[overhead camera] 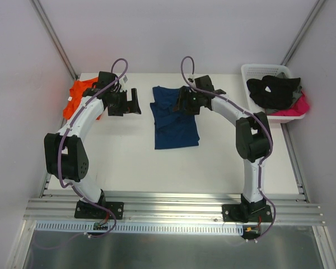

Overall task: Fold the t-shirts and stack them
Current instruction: Fold the tshirt

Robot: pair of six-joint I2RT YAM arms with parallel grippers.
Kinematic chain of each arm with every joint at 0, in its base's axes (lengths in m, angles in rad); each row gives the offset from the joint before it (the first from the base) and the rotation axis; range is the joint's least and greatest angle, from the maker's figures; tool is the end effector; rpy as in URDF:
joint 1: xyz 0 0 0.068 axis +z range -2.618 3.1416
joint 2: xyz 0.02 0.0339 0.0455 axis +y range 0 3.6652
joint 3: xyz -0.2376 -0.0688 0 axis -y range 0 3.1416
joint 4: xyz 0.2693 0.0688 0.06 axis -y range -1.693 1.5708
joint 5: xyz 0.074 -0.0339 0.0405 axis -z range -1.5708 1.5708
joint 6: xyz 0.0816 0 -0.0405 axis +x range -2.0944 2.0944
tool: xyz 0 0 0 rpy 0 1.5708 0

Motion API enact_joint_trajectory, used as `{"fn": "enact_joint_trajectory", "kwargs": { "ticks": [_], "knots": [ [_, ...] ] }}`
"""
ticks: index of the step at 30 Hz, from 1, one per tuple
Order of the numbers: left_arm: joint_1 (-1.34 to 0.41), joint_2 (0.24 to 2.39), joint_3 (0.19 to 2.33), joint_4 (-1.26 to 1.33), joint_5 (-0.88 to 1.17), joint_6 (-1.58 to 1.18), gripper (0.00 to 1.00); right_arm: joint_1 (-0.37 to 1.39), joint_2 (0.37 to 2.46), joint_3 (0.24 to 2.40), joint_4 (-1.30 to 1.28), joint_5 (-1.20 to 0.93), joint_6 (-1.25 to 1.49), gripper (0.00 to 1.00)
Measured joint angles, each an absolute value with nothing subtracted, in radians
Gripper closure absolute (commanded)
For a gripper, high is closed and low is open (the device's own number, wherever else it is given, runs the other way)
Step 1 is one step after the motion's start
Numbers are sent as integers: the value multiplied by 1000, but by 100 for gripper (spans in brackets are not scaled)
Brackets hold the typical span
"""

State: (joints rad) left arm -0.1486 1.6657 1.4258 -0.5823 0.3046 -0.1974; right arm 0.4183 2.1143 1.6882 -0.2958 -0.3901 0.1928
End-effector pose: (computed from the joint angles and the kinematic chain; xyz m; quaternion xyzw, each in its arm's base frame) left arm 0.4134 -0.0866 0.2331 0.0330 0.9211 -0.2013 0.3317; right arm 0.4672 0.2416 0.1614 -0.1799 0.8793 0.2900 0.3322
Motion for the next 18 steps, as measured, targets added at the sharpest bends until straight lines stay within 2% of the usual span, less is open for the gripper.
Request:
{"fn": "enact_joint_trajectory", "kwargs": {
  "ticks": [7, 18],
  "knots": [
    [-149, 1666, 1426, -582, 304, -198, 1, 483, 2024, 1574, -304, -427, 213, 25],
    [-149, 1597, 1387, -583, 290, -197, 1, 529, 2120, 1632, -297, -442, 224, 24]
  ]
}}
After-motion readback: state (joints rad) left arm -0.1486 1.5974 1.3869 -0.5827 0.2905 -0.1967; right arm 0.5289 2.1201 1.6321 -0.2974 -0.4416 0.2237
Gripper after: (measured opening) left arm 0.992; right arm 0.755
